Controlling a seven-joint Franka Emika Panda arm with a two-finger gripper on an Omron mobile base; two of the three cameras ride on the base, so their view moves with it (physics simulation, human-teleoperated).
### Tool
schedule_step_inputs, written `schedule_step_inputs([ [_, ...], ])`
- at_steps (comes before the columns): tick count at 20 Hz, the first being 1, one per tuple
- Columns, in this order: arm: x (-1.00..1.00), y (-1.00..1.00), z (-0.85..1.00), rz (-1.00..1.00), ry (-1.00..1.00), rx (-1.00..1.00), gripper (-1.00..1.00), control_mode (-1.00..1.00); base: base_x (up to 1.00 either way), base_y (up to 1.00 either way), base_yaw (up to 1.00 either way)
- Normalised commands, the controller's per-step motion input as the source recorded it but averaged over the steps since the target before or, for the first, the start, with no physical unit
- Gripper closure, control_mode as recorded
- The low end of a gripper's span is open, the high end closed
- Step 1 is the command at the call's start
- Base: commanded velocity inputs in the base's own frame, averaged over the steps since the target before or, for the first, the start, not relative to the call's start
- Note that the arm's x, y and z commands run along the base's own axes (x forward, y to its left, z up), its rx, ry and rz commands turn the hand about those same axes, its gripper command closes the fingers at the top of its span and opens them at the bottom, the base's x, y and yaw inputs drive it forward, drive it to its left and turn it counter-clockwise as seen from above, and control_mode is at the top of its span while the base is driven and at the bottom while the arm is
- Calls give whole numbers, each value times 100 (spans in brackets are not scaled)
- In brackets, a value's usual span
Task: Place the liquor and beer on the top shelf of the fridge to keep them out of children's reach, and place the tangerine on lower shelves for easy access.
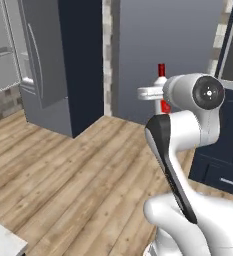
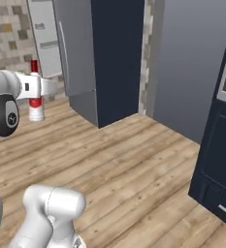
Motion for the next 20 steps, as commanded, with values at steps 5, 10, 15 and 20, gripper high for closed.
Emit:
schedule_step_inputs([
  [5,0,0,0,0,0,0,100,100,100,0,8],
  [10,0,0,0,0,0,0,100,100,100,1,34],
  [15,0,0,0,0,0,0,100,100,100,23,46],
  [20,0,0,0,0,0,0,100,100,100,37,50],
])
